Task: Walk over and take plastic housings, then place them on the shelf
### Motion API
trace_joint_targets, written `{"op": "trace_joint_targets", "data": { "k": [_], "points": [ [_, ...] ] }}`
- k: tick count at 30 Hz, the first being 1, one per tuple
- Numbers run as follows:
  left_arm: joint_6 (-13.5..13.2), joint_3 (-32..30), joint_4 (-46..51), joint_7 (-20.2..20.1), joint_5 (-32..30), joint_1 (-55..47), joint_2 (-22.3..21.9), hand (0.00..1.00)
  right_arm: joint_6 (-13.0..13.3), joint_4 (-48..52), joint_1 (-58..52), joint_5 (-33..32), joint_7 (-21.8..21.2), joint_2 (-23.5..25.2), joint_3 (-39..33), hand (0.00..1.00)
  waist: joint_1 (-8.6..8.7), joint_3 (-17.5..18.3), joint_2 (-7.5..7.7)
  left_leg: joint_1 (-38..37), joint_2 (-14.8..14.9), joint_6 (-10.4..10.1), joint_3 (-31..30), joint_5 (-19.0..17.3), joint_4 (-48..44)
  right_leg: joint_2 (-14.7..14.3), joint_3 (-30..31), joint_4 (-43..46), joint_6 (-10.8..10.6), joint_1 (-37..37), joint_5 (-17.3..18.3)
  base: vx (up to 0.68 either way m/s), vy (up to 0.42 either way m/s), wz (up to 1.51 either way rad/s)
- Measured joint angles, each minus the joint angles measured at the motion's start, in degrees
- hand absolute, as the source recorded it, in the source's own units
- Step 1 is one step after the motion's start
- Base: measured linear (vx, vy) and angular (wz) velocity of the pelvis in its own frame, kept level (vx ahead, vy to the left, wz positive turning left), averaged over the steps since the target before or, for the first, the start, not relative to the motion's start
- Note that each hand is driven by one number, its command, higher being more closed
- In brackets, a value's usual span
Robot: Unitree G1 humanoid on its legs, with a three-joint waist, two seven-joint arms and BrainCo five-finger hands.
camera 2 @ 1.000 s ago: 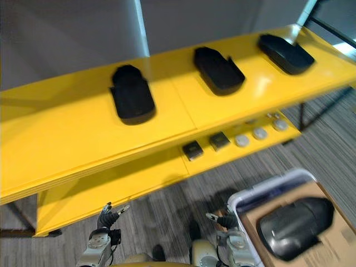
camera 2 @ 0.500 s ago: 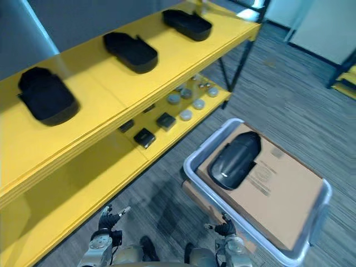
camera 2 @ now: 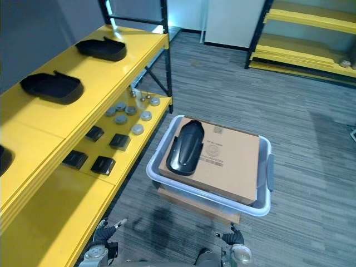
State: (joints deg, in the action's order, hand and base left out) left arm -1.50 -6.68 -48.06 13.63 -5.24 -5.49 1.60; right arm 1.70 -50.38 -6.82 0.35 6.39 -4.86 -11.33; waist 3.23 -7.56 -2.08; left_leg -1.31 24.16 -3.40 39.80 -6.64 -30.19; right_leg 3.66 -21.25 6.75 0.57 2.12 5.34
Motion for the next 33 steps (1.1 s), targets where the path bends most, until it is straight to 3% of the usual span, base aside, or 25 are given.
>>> {"op": "trace_joint_targets", "data": {
  "k": [2, 3, 4, 6, 7, 8, 11, 14, 19, 24, 29, 33],
  "points": [
    [0.0, 0.09, 0.0, -0.29, 0.11, -0.31, -1.5, 0.0, -0.01, 0.0, 0.17, -0.53, 0.26, -0.76, -0.93, 0.0, -0.03, -0.64, -0.63, 2.77, -3.47, -0.34, -11.32, -2.27, -2.34, 0.21, 3.12, 0.03, 0.45, -0.05, 0.3, 0.02, 0.037, -0.76],
    [-0.02, 0.27, 0.06, -0.49, 0.16, -0.54, -1.73, 0.0, 0.0, 0.0, 0.2, -0.91, 0.92, -1.19, -1.97, 0.0, -0.05, -0.84, -0.75, 3.97, -7.51, -1.61, -17.72, -3.83, -0.81, 0.86, 5.2, 0.04, 0.45, -0.21, 0.29, 0.05, 0.068, -0.84],
    [-0.05, 0.28, 0.16, -0.51, 0.25, -0.9, -1.59, 0.0, 0.02, -0.01, 0.02, -1.28, 1.15, -1.28, -2.31, 0.0, -0.21, -0.89, -0.77, 4.87, -10.99, -2.06, -22.0, -4.35, 2.46, 1.42, 6.71, 0.06, 0.33, -0.19, 0.29, 0.06, 0.069, -0.78],
    [-0.06, 0.38, 0.19, -0.36, 0.66, -1.2, -1.51, 0.0, 0.05, -0.01, -0.52, -2.32, 1.16, -1.13, -2.47, 0.0, -0.19, -0.88, -1.08, 5.45, -14.85, -2.96, -28.46, -3.43, 11.49, 1.7, 8.0, 0.15, -1.22, -0.34, 0.36, 0.06, 0.123, -0.52],
    [-0.06, 0.7, 0.18, -0.26, 0.68, -1.22, -1.55, 0.0, 0.23, 0.02, -0.76, -2.53, 1.23, -1.21, -2.75, 0.0, -0.2, -0.76, -1.71, 5.56, -15.27, -3.76, -29.78, -1.86, 14.57, 1.21, 8.32, 0.13, -1.78, -0.29, 0.47, 0.11, 0.188, -0.51],
    [-0.02, 1.02, 0.1, -0.19, 1.1, -1.37, -0.95, 0.0, 0.25, -0.28, -1.0, -2.91, 1.23, -0.45, -4.11, 0.0, -0.6, -0.58, -1.73, 4.88, -15.68, -0.94, -29.6, -0.45, 16.02, 1.32, 9.17, -0.12, -3.59, 0.33, 0.69, 0.17, 0.164, -0.27],
    [-0.08, 1.05, 0.16, 0.08, 1.21, -1.02, -0.21, 0.0, 0.34, -0.08, -1.83, -4.33, 1.2, 1.2, -4.87, 0.0, 0.36, 0.15, 0.41, 3.37, -19.27, 0.24, -29.96, 0.06, 20.0, 3.92, 8.75, -0.83, -5.36, 0.75, 0.83, 0.18, 0.143, 0.12],
    [-0.04, 1.05, 0.17, 0.1, 1.25, -0.57, 0.26, 0.0, 0.41, 0.01, -1.32, -5.93, 1.39, 1.42, -7.36, 0.0, 0.78, 0.31, 0.95, 2.26, -21.77, 1.35, -29.8, 0.79, 22.43, 5.99, 8.54, -1.78, -6.25, 1.73, 0.61, 0.22, 0.119, 0.13],
    [-0.06, 0.98, 0.25, 0.4, 1.26, -0.81, 3.43, 0.0, 0.93, 0.05, -0.78, -7.69, 1.99, 2.21, -8.64, 0.0, 0.56, 0.35, 1.67, -1.56, -22.17, 1.35, -30.03, 0.79, 24.29, 6.12, 8.58, -2.95, -6.16, 5.0, 0.52, 0.18, 0.032, 0.04],
    [-0.05, 0.97, 0.21, 0.41, 1.26, -1.43, 2.8, 0.0, 1.65, 0.02, -0.23, -7.8, 2.81, 2.11, -10.97, 0.0, 0.6, 0.32, 1.89, -3.37, -21.39, 1.34, -30.08, 0.79, 25.55, 5.33, 8.59, -3.01, -5.78, 6.48, 0.21, 0.1, -0.024, -0.02],
    [-0.05, 0.94, 0.22, 0.41, 1.28, -2.25, 2.91, 0.0, 1.73, 0.24, -0.22, -8.23, 3.62, 2.13, -13.23, 0.0, 0.66, 1.13, 3.28, -3.87, -21.01, 1.31, -30.14, 0.81, 26.17, 5.24, 8.6, -3.08, -5.69, 6.7, -0.17, 0.06, -0.01, 0.0],
    [-0.04, 0.68, 0.46, 0.43, 1.29, -2.45, 2.9, 0.0, 1.62, 14.77, -2.99, -7.71, 6.07, 2.04, -17.06, 0.0, 0.77, 1.26, 3.14, -4.3, -20.71, 1.28, -30.2, 0.83, 25.69, 4.99, 8.67, -4.11, -5.91, 7.64, -2.86, 0.05, 0.018, -0.01]
  ]
}}
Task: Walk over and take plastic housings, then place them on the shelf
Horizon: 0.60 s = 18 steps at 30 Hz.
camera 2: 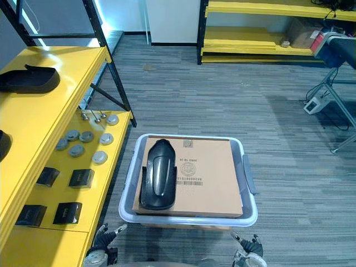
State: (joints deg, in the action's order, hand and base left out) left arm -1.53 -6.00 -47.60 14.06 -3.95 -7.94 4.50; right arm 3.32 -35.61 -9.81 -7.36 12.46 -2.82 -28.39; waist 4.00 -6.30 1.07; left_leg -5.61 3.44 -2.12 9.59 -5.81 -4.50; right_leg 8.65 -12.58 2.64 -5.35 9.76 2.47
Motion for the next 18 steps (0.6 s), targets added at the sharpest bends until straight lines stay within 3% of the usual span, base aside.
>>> {"op": "trace_joint_targets", "data": {
  "k": [9, 14, 18],
  "points": [
    [-0.05, -0.26, 2.6, 0.06, -0.02, -1.3, 0.06, 0.0, 0.66, 30.74, -1.33, 5.45, 2.37, -0.45, -0.5, 0.0, 0.17, 0.83, 1.26, 0.17, -0.24, -0.02, -0.2, 0.01, -0.62, 0.35, -0.13, 0.22, -0.05, 0.08, -0.15, 0.04, -0.028, 0.01],
    [-0.33, 1.53, 3.08, -0.01, -0.05, -2.33, 0.2, 0.0, 3.09, 42.1, -0.79, 8.6, 1.73, -1.19, 8.96, 0.0, 0.08, 0.92, 1.39, 1.13, -0.06, -0.28, -1.68, 0.18, -1.75, 0.24, -1.17, 1.16, -0.17, -0.08, -0.02, 0.05, -0.059, 0.11],
    [-1.35, 2.06, 3.55, -0.16, -0.14, -2.24, 0.35, 0.0, 4.23, 42.64, 2.53, 9.96, -0.48, -2.1, 19.02, 0.0, -0.89, 1.46, 2.22, 2.75, 0.04, -1.01, -3.28, 1.17, -1.73, 0.03, -2.12, 1.8, -0.15, -0.86, 0.0, 0.07, -0.048, 0.29]
  ]
}}
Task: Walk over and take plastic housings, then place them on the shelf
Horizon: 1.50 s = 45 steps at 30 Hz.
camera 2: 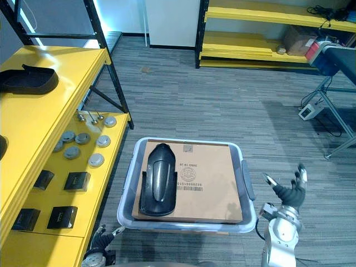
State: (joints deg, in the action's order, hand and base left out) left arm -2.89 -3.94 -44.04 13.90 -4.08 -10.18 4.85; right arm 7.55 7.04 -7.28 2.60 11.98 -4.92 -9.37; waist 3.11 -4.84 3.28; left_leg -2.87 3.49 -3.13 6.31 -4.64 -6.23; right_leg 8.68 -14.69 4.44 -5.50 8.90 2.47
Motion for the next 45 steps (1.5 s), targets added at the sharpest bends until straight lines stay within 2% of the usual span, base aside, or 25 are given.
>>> {"op": "trace_joint_targets", "data": {
  "k": [1, 3, 4, 5, 6, 7, 8, 9, 10, 12, 13, 14, 16, 18, 22, 25, 26, 31, 34, 39, 45],
  "points": [
    [-0.11, 0.02, 0.48, -0.01, -0.05, 0.02, 0.1, 0.0, 0.26, -0.37, 1.01, 0.34, -0.78, 0.04, 2.45, 0.0, -0.88, 0.19, 0.51, 0.85, -0.03, -0.12, -0.55, 0.78, 0.05, 0.01, -0.79, 0.59, 0.01, -0.66, 0.0, 0.07, -0.054, 0.28],
    [-0.11, 0.22, 0.57, 0.0, -0.06, -0.08, 0.11, 0.0, 0.74, -3.23, 2.83, 0.95, -1.7, 0.0, 4.66, 0.0, -1.21, 0.28, 0.67, 1.46, 0.39, -0.29, -1.97, 1.8, 0.05, -0.18, -2.31, 3.46, 0.01, -1.5, 0.06, 0.08, -0.051, 0.51],
    [-0.11, 0.95, 0.84, 0.05, -0.07, 0.16, -0.2, 0.0, 0.73, -6.49, 4.59, 1.63, -2.16, -0.1, 5.79, 0.0, -1.32, -0.42, -0.47, 1.49, 1.93, -0.38, -2.78, 2.15, -0.47, -0.58, -2.57, 9.9, -0.19, -4.85, 1.5, 0.04, -0.041, 0.52],
    [-0.13, 1.13, 0.96, 0.04, -0.09, -0.05, -0.24, 0.0, 0.73, -7.75, 4.9, 1.95, -2.19, 0.0, 6.57, 0.0, -1.44, -0.75, -1.2, 1.63, 2.48, -0.42, -3.16, 2.18, -0.65, -1.19, -2.42, 9.87, -0.19, -5.42, 3.73, 0.01, -0.029, 0.44],
    [-0.18, 1.07, 0.98, 0.14, -0.09, -0.12, 0.7, 0.0, 0.71, -9.68, 5.18, 2.41, -2.19, 0.11, 8.91, 0.0, -2.2, -0.31, 0.21, 2.08, 2.2, -0.84, -3.52, 2.44, -0.69, -1.77, -2.43, 1.62, 0.31, -5.11, 4.07, 0.02, -0.07, 0.48],
    [-0.17, 1.09, 0.86, 0.15, -0.09, 0.37, 2.01, 0.0, 0.7, -10.91, 5.67, 2.74, -2.22, 0.42, 10.57, 0.0, -2.57, -0.57, 2.89, 2.64, 0.33, -1.15, -4.55, 2.17, -0.66, -0.19, -3.22, -1.51, 0.55, -6.14, -0.09, 0.05, -0.115, 0.55],
    [-0.13, 1.13, 0.76, 0.13, -0.11, 0.71, 2.28, 0.0, 0.55, -11.77, 5.88, 3.43, -2.21, 0.42, 10.9, 0.0, -2.57, -0.37, 3.07, 3.21, 0.31, -1.52, -5.06, 1.86, -0.52, 0.05, -3.99, -2.1, 0.54, -5.73, 0.6, 0.09, -0.149, 0.45],
    [-0.16, 1.13, 0.78, 0.15, -0.11, 1.3, 1.61, 0.0, -0.07, -14.48, 7.65, 5.01, -2.18, 0.42, 11.42, 0.0, -2.86, -0.73, 2.65, 4.11, 0.83, -1.62, -5.53, 1.8, -0.36, -0.74, -4.5, -2.63, 0.74, -6.14, 0.49, 0.05, -0.101, 0.31],
    [-0.15, 1.65, 0.74, 0.12, -0.12, 1.29, 0.39, 0.0, -0.83, -17.53, 9.56, 6.64, -2.12, 0.42, 11.66, 0.0, -2.99, -1.74, 1.27, 4.51, 1.16, -1.63, -6.02, 1.8, -0.18, -1.11, -5.07, -2.8, 0.74, -6.26, 0.49, 0.03, -0.074, 0.2],
    [-0.15, 2.24, 0.72, 0.13, -0.13, 1.27, -1.48, 0.0, -2.25, -20.94, 10.5, 8.62, -1.94, 0.16, 11.47, 0.0, -3.09, -2.72, -0.46, 4.6, 1.35, -1.63, -6.31, 1.81, 0.27, -1.25, -5.68, -2.82, 0.74, -6.25, 0.48, -0.02, -0.031, 0.16],
    [-0.15, 2.29, 0.72, 0.15, -0.16, 1.39, -2.2, 0.0, -3.76, -23.4, 10.68, 10.79, -1.49, 0.16, 11.44, 0.0, -3.27, -3.19, -1.43, 4.82, 1.29, -1.63, -6.72, 1.81, 0.52, -1.3, -6.04, -2.82, 0.74, -6.29, 0.48, -0.02, -0.001, 0.25],
    [-0.15, 2.32, 0.73, 0.43, -0.17, 1.69, -2.1, 0.0, -5.28, -25.58, 10.72, 12.81, -0.19, 0.56, 11.39, 0.0, -3.39, -3.43, -1.77, 5.32, 1.17, -1.65, -7.65, 1.83, 0.76, -1.36, -7.09, -2.82, 0.74, -6.52, 0.48, -0.03, -0.001, 0.28],
    [-0.16, 2.34, 0.74, 1.33, -0.19, 2.61, -1.7, 0.0, -6.5, -28.5, 10.95, 14.67, 1.53, 1.65, 10.26, 0.0, -3.7, -3.64, -1.72, 6.4, 1.04, -2.09, -8.69, 2.48, 1.82, -1.35, -8.48, -2.84, 0.75, -7.34, 0.44, -0.04, 0.0, 0.39],
    [-0.18, 2.69, 0.74, 1.52, -0.19, 3.56, -1.32, 0.0, -7.53, -31.24, 11.8, 16.1, 2.68, 2.51, 9.67, 0.0, -3.82, -4.32, -1.15, 7.31, 0.38, -1.67, -10.23, 3.04, 2.37, -0.85, -9.59, -3.43, 0.68, -7.36, 0.38, -0.05, 0.02, 0.46],
    [-0.17, 3.89, 0.74, 1.77, -0.58, 3.73, -1.22, 0.0, -8.78, -34.17, 14.33, 18.6, 2.96, 3.81, 9.8, 0.0, -4.2, -5.81, -0.9, 8.92, -1.15, -0.8, -10.93, 4.88, 2.35, 0.32, -10.75, -6.01, 0.25, -7.26, -2.99, -0.07, 0.053, 0.16],
    [-0.24, 4.21, 0.77, 2.57, -0.62, 4.43, -1.13, 0.0, -9.64, -38.96, 18.7, 20.78, 4.13, 4.62, 9.71, 0.0, -4.22, -7.69, -1.06, 9.66, -2.46, -0.46, -10.93, 5.47, 2.39, 1.14, -11.04, -6.68, -0.12, -7.48, -3.72, -0.11, 0.051, 0.07],
    [-0.25, 4.36, 0.77, 2.75, -0.62, 4.65, -1.1, 0.0, -10.16, -40.11, 20.52, 21.24, 5.05, 4.61, 9.74, 1.0, -4.26, -8.01, -1.16, 10.53, -2.53, -0.46, -10.92, 5.47, 2.53, 1.26, -10.99, -6.68, -0.14, -8.47, -3.92, -0.14, 0.057, -0.01],
    [-0.26, 4.63, 0.71, 2.91, -0.54, 5.19, -1.14, 0.0, -11.48, -44.2, 27.59, 21.82, 7.15, 4.28, 7.67, 1.0, -4.89, -9.81, -1.16, 11.25, -2.17, 0.66, -10.89, 6.99, 6.44, 0.51, -10.71, -8.74, 0.2, -10.29, -6.6, -0.19, 0.047, -0.01],
    [-0.24, 4.59, 0.7, 3.86, -0.51, 5.66, -1.09, 0.0, -11.92, -44.38, 28.35, 21.66, 7.13, 3.88, 7.26, 1.0, -5.83, -10.42, -1.18, 11.31, -2.3, -0.03, -10.91, 7.69, 7.97, 0.46, -10.94, -9.98, 0.47, -10.4, -7.26, -0.13, 0.025, 0.04],
    [-0.21, 4.51, 0.61, 3.9, -0.47, 5.93, -1.05, 0.0, -11.93, -44.38, 27.68, 19.76, 6.67, 4.06, 7.58, 1.0, -5.73, -10.4, -1.15, 11.95, -2.13, -0.78, -10.82, 8.45, 9.26, 0.4, -11.15, -10.05, 0.31, -11.37, -7.39, -0.01, 0.017, 0.05],
    [-0.21, 4.52, 0.77, 3.78, -0.48, 7.13, -1.14, 0.0, -12.01, -38.61, 23.62, 19.38, 6.47, 3.64, 6.88, 1.0, -5.44, -10.29, -0.98, 11.26, -2.33, 0.17, -10.28, 9.27, 9.48, 0.6, -10.73, -10.04, -0.07, -10.99, -7.63, 0.1, -0.003, -0.03]
  ]
}}
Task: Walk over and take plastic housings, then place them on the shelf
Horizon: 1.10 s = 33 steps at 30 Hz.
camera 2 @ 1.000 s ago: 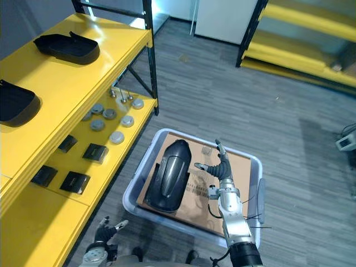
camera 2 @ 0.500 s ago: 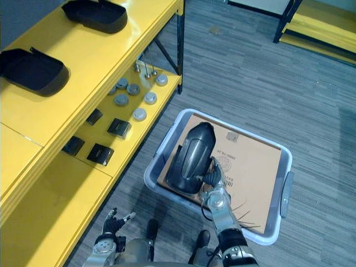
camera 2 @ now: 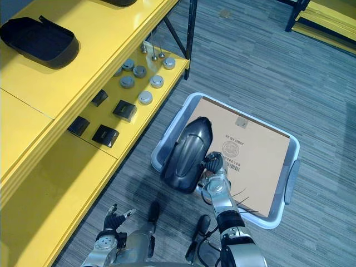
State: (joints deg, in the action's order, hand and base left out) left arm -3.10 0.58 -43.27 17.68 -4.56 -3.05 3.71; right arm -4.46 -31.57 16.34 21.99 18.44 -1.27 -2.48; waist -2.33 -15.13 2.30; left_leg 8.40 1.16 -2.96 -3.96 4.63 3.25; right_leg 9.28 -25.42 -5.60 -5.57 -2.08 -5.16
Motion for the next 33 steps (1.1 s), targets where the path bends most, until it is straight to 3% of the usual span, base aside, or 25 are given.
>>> {"op": "trace_joint_targets", "data": {
  "k": [8, 13, 18, 20, 25, 33],
  "points": [
    [0.0, 0.74, 4.24, -0.06, 0.01, 0.0, -0.06, 0.0, -0.47, 12.53, -5.67, 0.02, 0.8, -0.41, -6.25, 1.0, 1.59, 0.23, 0.19, -3.19, -0.38, -0.01, 2.59, -0.02, -0.16, 0.71, 2.32, 0.01, -0.05, 1.92, 0.02, 0.04, 0.001, -0.15],
    [-0.12, 4.28, 15.55, 0.05, 0.69, -0.72, -0.46, 0.0, -0.36, 19.85, -10.66, 0.05, 2.92, -0.81, -7.43, 1.0, 2.13, 1.62, -0.11, -3.86, 0.34, 0.5, 2.8, -2.28, -0.52, -0.04, 3.88, -0.01, -0.53, 1.7, 0.52, -0.06, 0.001, -0.18],
    [-1.38, 7.56, 31.52, 0.65, 1.77, -2.55, -1.34, 0.0, -0.28, 30.42, -13.69, 0.8, 5.31, 0.1, -7.18, 1.0, 3.81, 4.24, -0.26, -4.09, 0.21, 0.72, 3.42, -2.97, -1.34, 0.15, 4.79, -0.01, -0.52, 1.82, 0.5, -0.01, 0.008, -0.09],
    [-2.84, 9.72, 40.39, 1.57, 1.72, -2.22, -1.42, 0.0, 0.89, 34.7, -13.58, 1.4, 6.51, 0.05, -6.43, 1.0, 4.5, 5.23, -0.23, -4.36, 0.07, 0.74, 3.86, -2.98, -1.35, 0.0, 5.12, -0.01, -0.5, 1.89, 0.49, 0.02, 0.004, -0.08],
    [-4.54, 15.42, 51.36, 3.63, 0.97, 2.59, -1.5, 0.0, 1.82, 39.04, -12.67, 2.06, 7.56, -0.09, -3.3, 1.0, 4.72, 5.95, -0.43, -5.76, 0.15, 0.89, 4.37, -3.08, -1.35, -0.09, 5.68, -0.01, -0.5, 2.87, 0.49, 0.02, -0.008, -0.08],
    [-4.93, 25.62, 53.25, 3.65, -5.31, 8.22, -1.52, 0.0, 2.19, 43.61, -9.74, 2.25, 7.54, 0.85, 5.42, 1.0, 5.34, 7.7, -0.57, -6.93, 0.18, 1.35, 5.84, -3.44, -1.35, -0.1, 7.64, 0.0, -0.32, 3.0, 0.28, -0.02, 0.001, -0.11]
  ]
}}
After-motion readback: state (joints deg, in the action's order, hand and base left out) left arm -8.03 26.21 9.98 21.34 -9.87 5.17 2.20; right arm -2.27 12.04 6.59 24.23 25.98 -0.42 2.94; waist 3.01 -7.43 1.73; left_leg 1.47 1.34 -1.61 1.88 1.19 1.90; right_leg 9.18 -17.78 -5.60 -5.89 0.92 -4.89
